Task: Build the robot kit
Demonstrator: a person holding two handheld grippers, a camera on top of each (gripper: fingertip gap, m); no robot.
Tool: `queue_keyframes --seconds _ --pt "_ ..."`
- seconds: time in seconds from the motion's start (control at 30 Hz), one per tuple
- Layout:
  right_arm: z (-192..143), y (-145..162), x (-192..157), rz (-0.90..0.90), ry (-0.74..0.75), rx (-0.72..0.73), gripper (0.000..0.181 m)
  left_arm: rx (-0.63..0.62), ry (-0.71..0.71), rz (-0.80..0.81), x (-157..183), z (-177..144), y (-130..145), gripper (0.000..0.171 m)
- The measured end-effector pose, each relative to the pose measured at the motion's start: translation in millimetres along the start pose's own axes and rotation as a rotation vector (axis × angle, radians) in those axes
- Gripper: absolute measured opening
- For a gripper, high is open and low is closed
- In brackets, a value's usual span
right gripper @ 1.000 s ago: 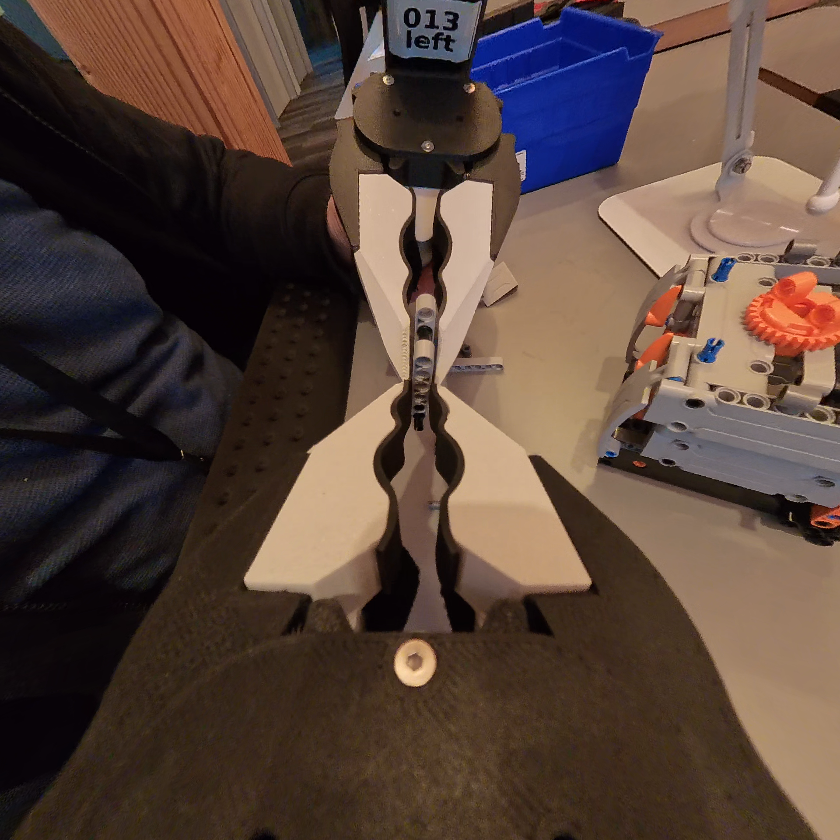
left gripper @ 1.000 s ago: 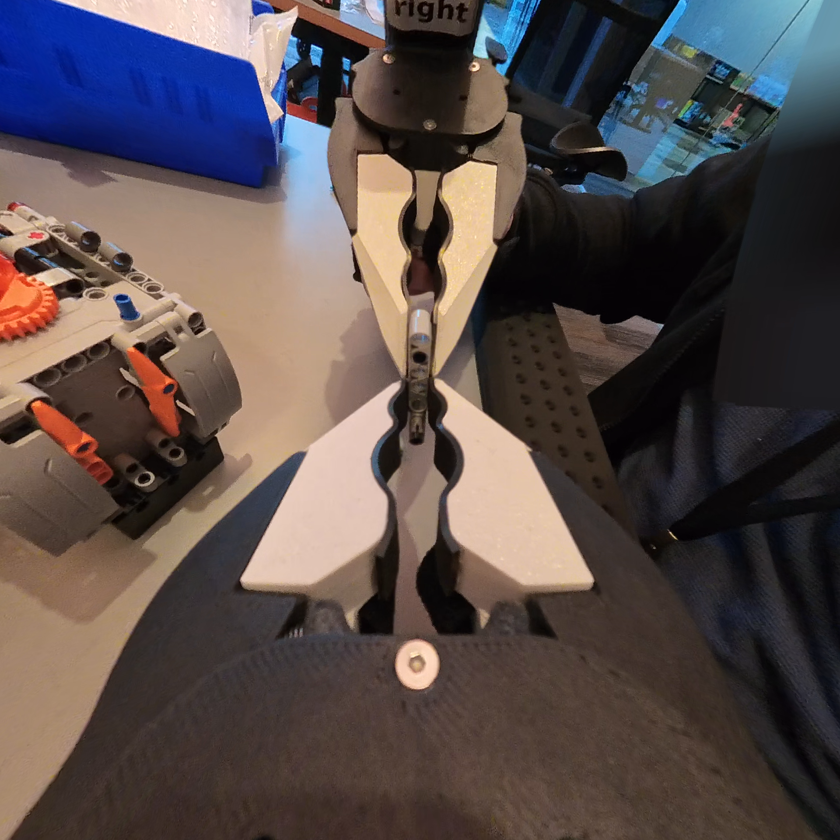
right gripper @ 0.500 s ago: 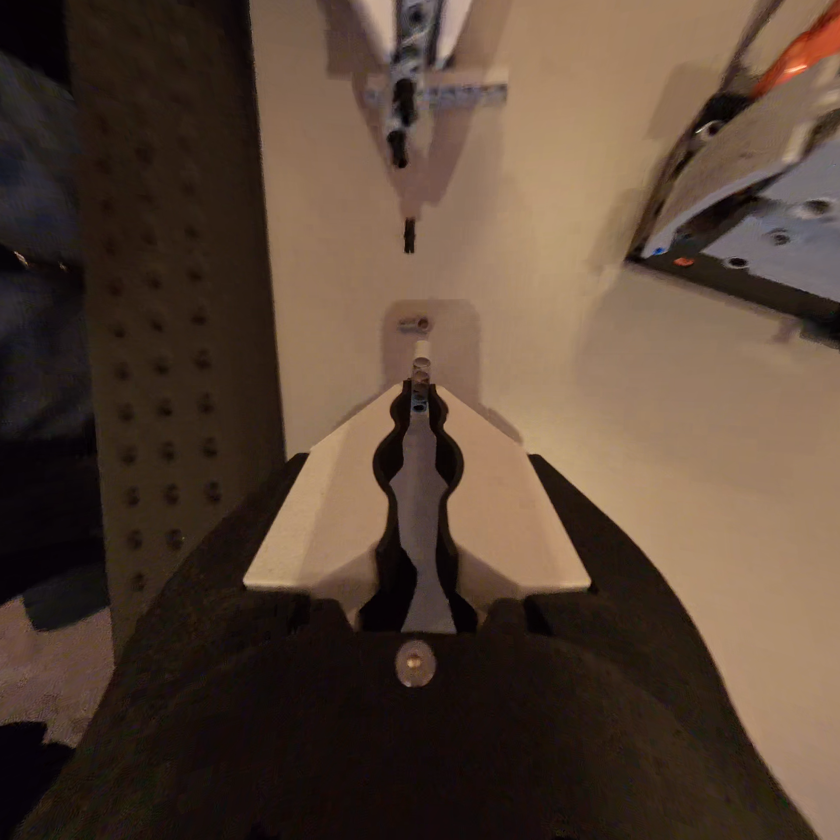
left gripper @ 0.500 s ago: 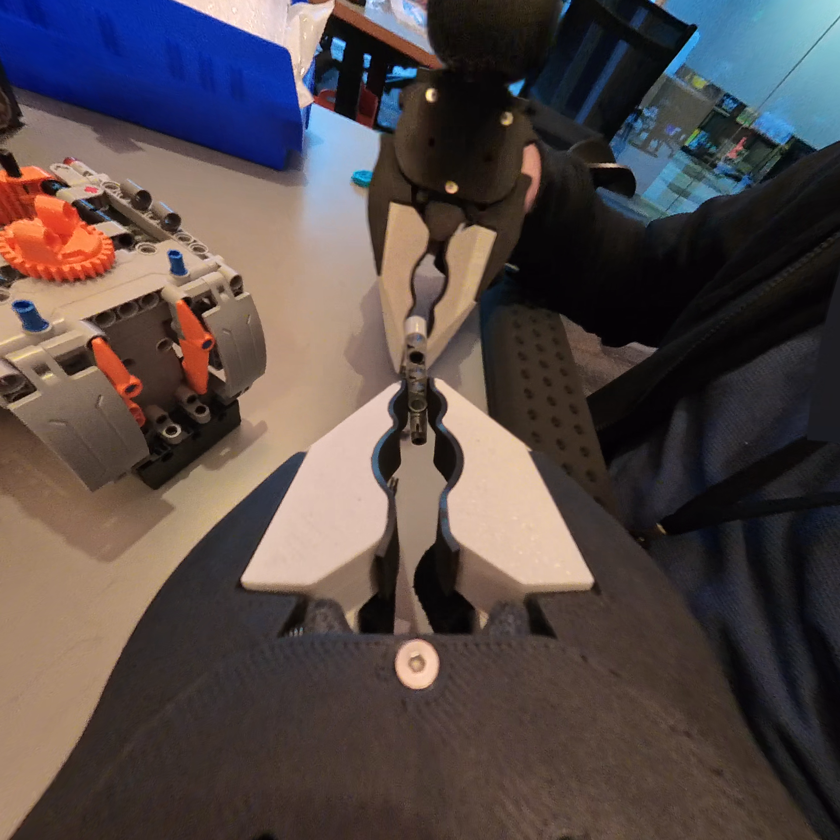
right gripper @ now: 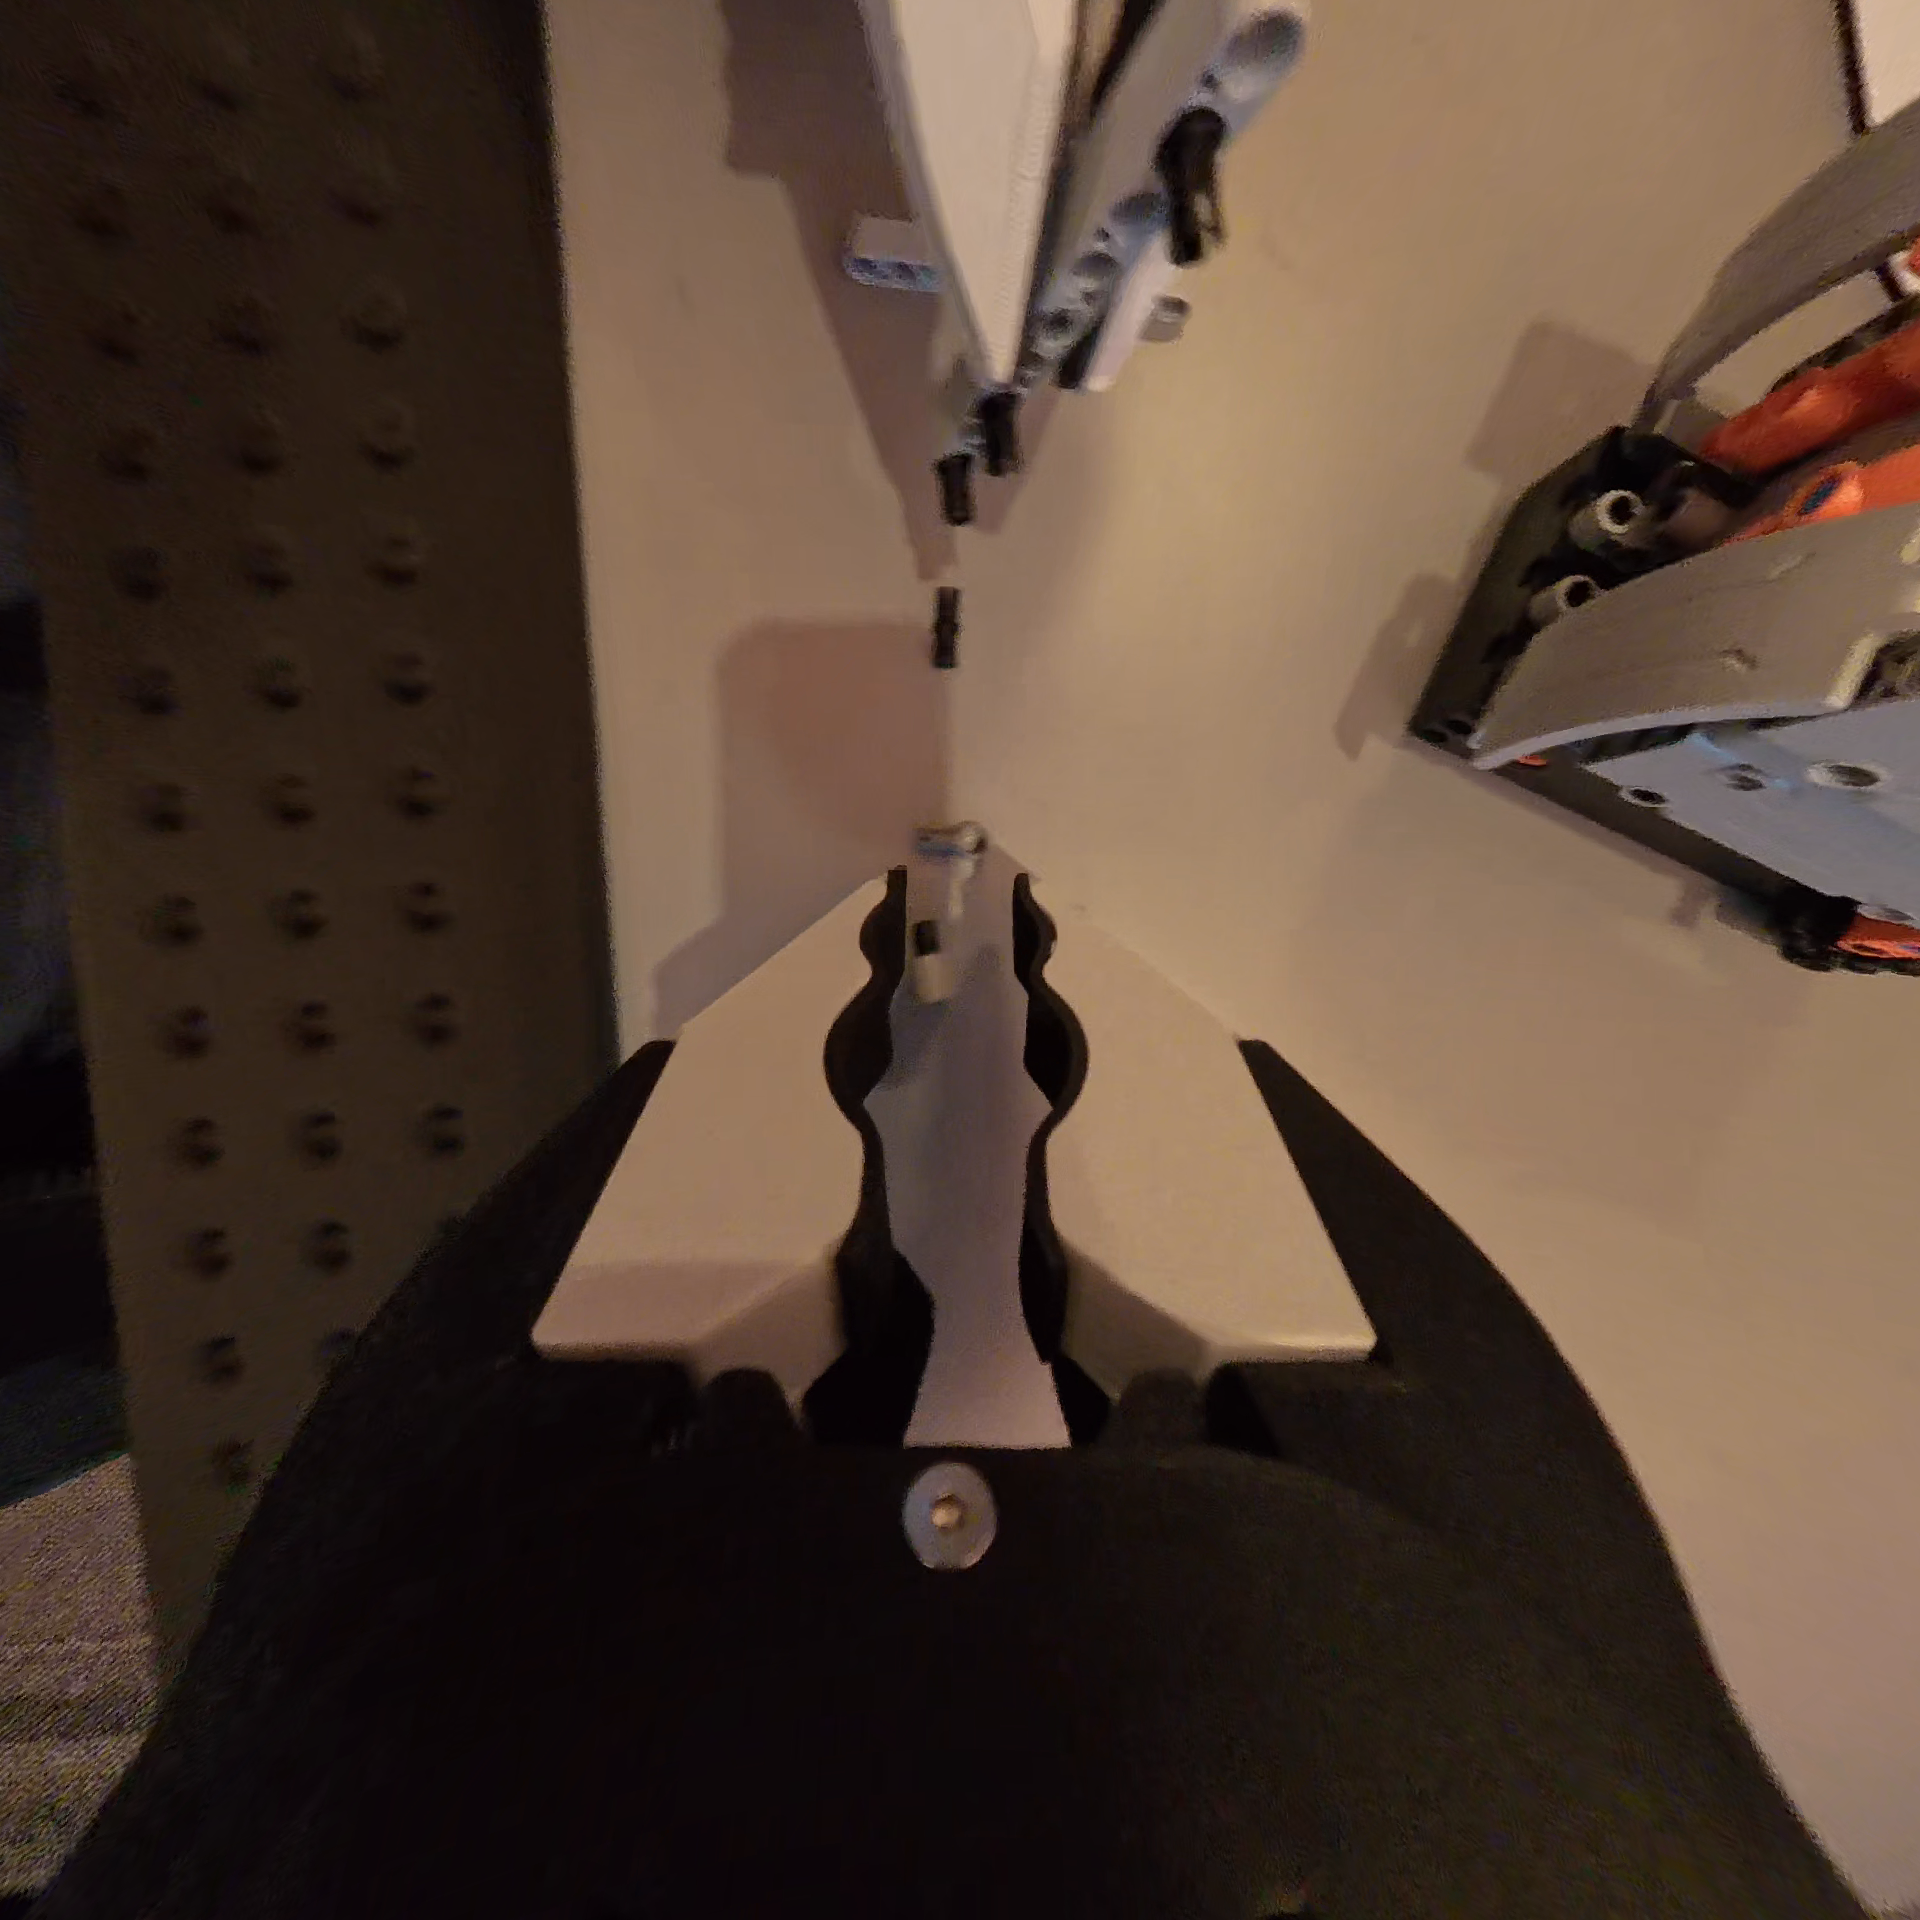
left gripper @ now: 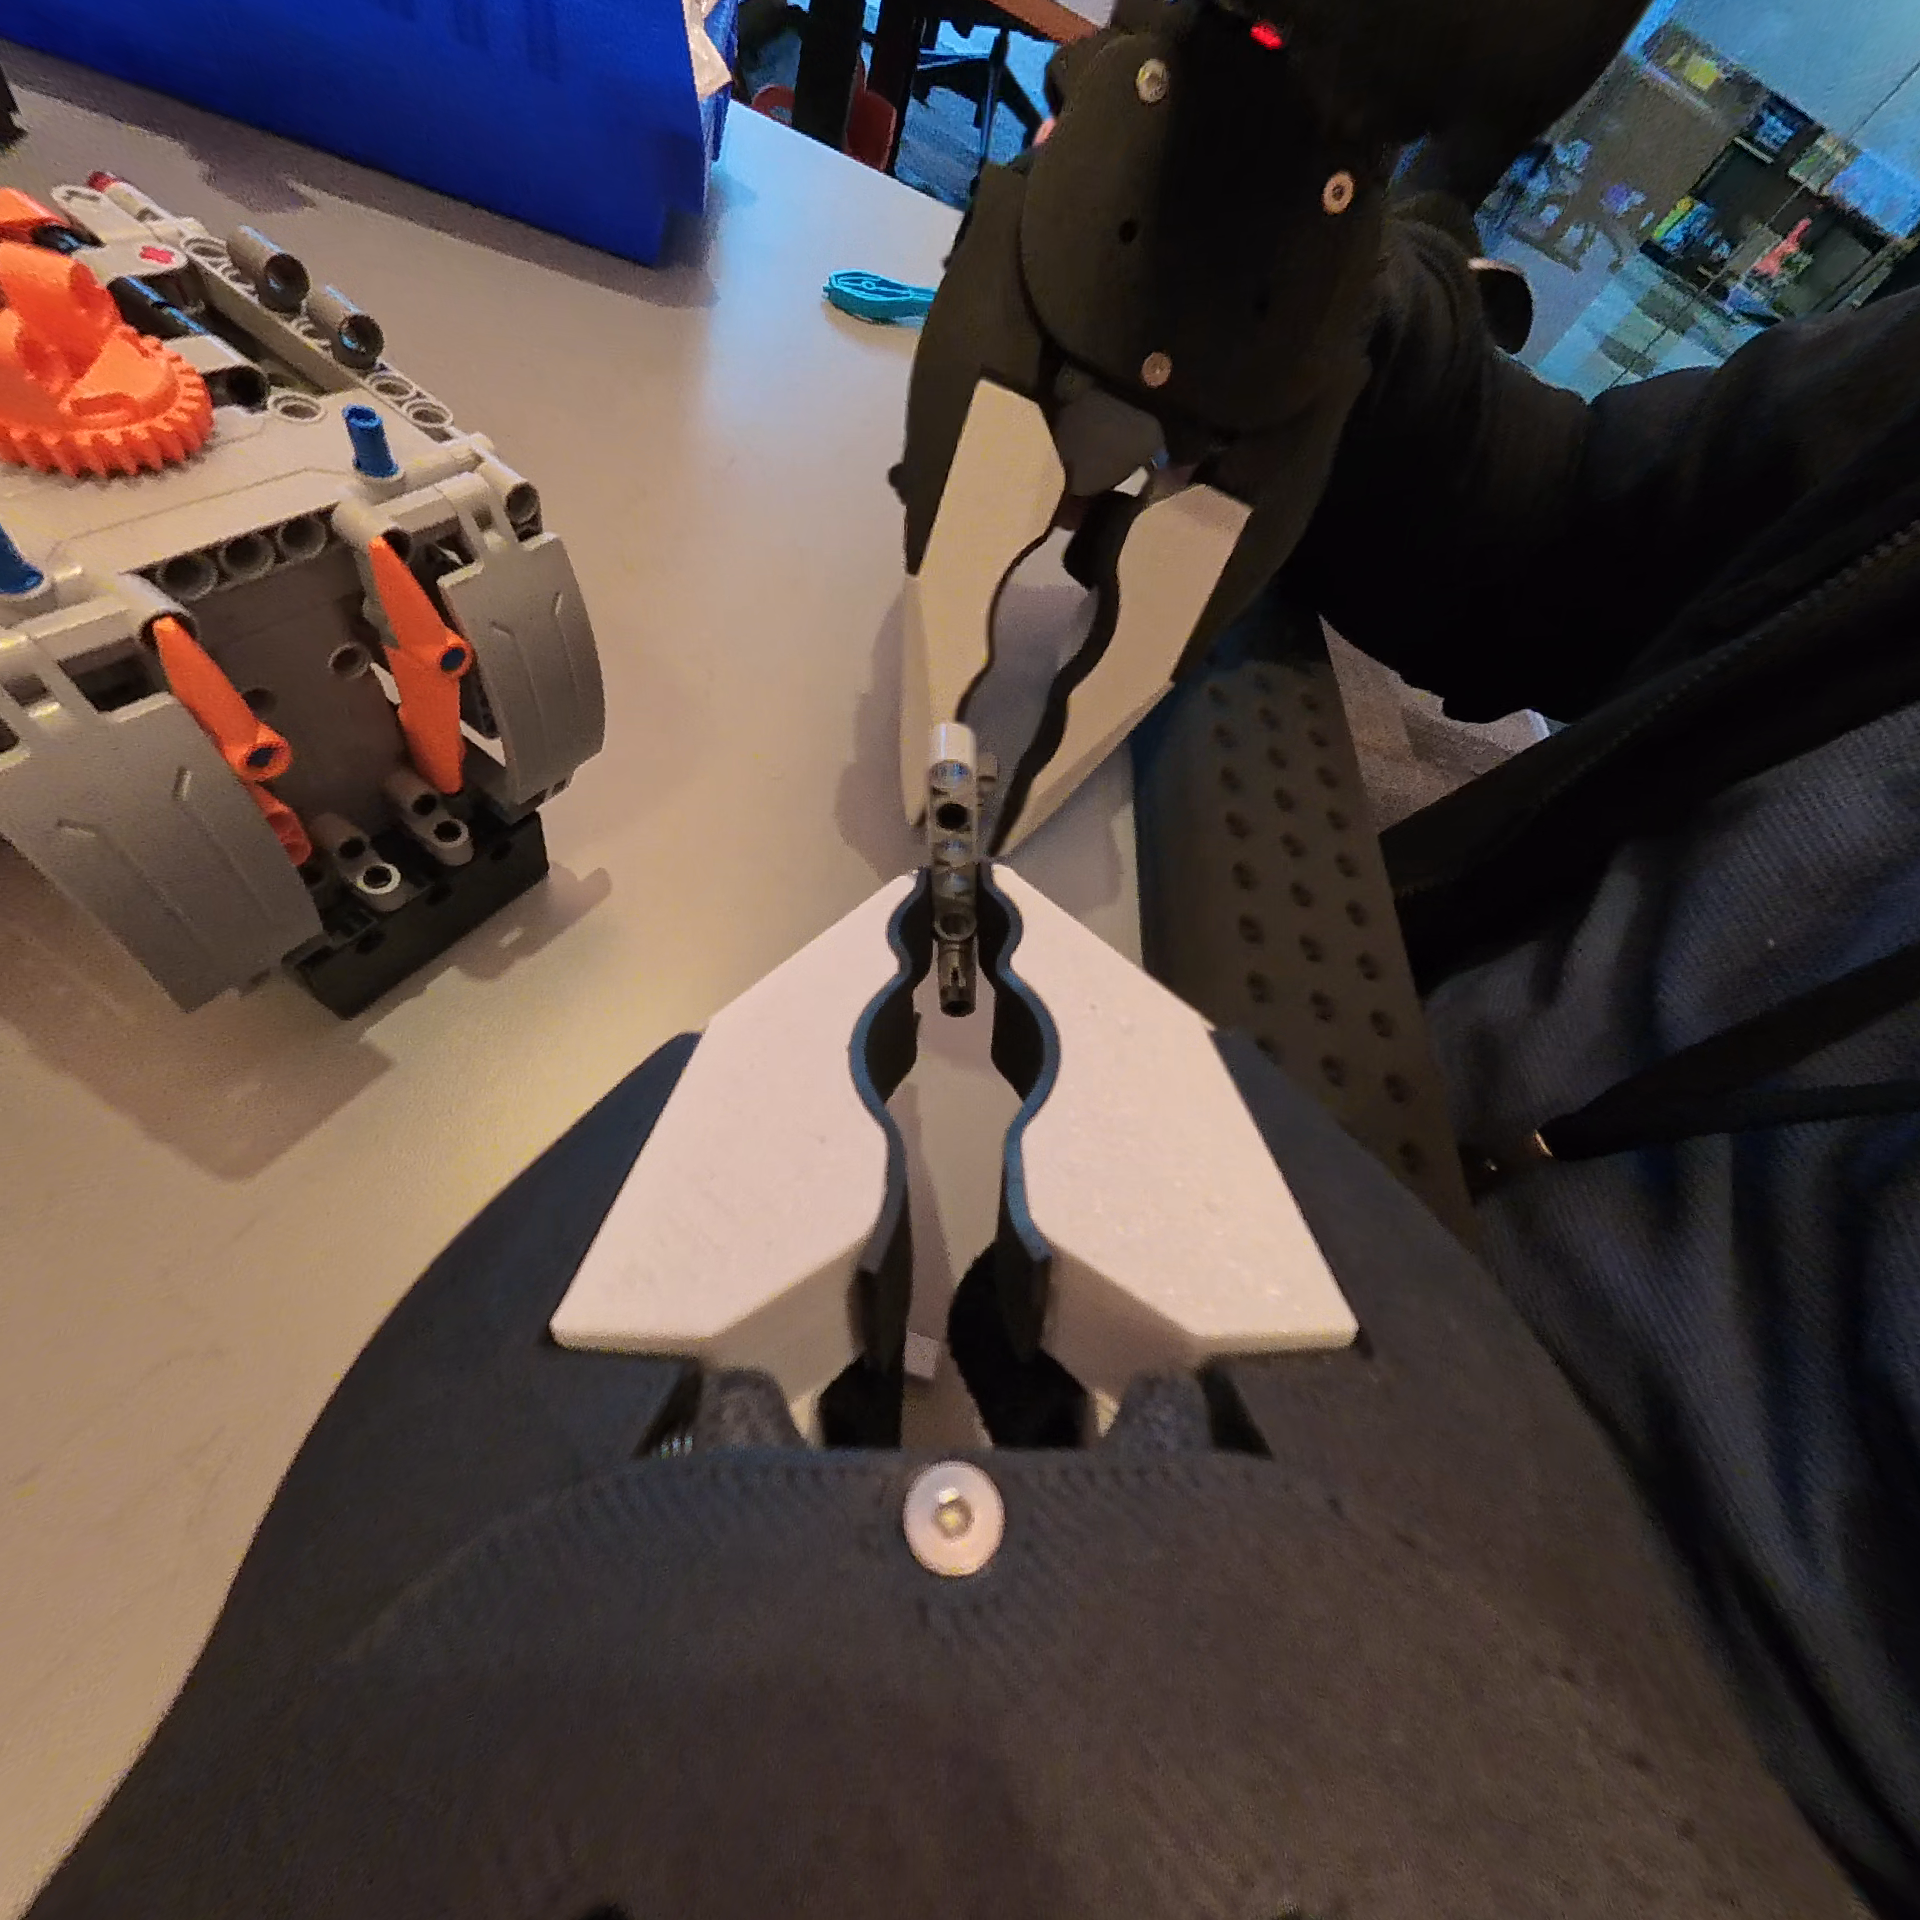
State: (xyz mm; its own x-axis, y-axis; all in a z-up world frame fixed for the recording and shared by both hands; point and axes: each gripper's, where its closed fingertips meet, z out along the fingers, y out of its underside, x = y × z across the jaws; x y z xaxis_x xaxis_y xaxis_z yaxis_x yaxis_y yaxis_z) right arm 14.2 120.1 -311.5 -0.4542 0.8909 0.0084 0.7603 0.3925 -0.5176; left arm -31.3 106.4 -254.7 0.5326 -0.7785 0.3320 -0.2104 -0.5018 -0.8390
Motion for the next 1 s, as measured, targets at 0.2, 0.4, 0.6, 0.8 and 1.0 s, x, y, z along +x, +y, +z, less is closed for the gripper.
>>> queue_keyframes --seconds 0.2,0.4,0.6,0.8,1.0 --pt "9.8 1.0 2.0 -0.067 -0.035 -0.042 0.017 0.004 0.016 -0.022 2.6 -3.1 6.3 0.005" --pt "20.2 1.4 3.9 -0.167 -0.102 -0.037 0.014 0.001 0.037 -0.030 4.2 -1.5 7.5 0.005" --pt "22.9 -1.8 1.8 -0.188 -0.140 -0.001 0.006 0.000 0.052 -0.032 5.2 0.3 8.0 0.005" --pt "25.3 -3.3 -6.2 -0.179 -0.169 0.005 0.006 -0.003 0.059 -0.039 4.9 1.0 9.2 0.005" --pt "25.7 -6.6 -7.7 -0.191 -0.137 0.018 0.016 -0.016 0.055 -0.035 5.2 2.3 11.9 0.005"
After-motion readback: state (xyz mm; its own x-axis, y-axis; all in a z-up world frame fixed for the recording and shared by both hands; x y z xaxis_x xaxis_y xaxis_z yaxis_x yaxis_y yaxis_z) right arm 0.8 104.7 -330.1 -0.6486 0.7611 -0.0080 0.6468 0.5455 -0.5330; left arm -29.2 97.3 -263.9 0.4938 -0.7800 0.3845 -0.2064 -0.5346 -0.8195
